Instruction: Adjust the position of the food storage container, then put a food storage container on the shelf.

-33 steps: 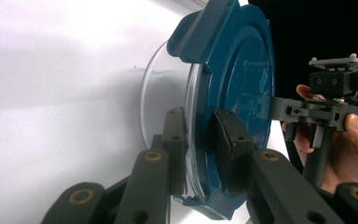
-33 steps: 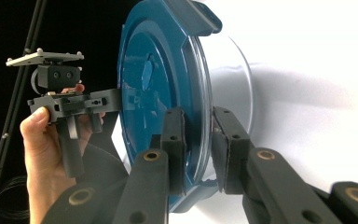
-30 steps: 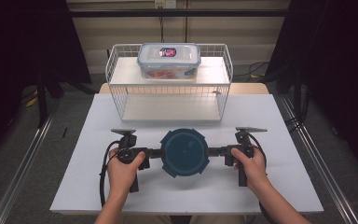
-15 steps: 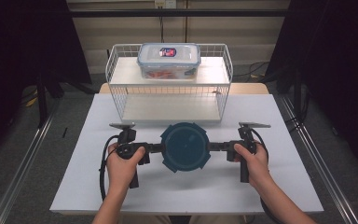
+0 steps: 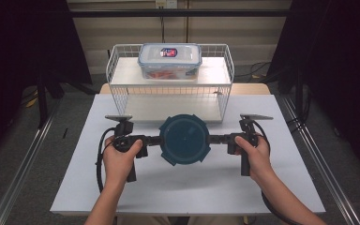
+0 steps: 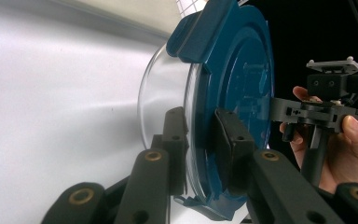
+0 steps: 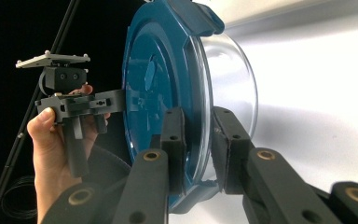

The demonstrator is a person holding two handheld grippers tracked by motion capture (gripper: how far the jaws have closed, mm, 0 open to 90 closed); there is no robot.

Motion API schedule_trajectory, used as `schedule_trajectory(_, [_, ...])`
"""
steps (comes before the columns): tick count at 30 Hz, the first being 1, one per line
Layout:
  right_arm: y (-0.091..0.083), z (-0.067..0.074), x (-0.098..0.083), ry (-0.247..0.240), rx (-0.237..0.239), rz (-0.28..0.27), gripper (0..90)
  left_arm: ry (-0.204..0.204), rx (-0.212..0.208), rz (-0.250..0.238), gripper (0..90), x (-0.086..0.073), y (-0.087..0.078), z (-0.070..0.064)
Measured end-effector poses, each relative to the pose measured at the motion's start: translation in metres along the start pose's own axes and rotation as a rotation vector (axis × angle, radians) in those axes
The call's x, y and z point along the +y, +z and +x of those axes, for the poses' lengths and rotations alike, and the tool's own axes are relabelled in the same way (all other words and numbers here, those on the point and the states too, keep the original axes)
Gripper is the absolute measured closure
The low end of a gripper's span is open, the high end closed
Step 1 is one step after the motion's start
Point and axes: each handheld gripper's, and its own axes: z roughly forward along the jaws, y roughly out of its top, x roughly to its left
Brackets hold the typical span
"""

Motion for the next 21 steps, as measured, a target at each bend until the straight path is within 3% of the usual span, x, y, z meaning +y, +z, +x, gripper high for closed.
schedule_trajectory(10, [-0.008, 0.009, 0.011, -0.015, -0.004, -0.016, 75.7, 0.017, -0.012, -0.01, 75.5, 0.013, -0.002, -0.011])
schedule_trajectory(21, [-0.014, 0.03, 0.034, -0.048, -0.002, -0.049, 75.7, 0.026, -0.032, -0.045, 75.3, 0.033, -0.011, -0.025])
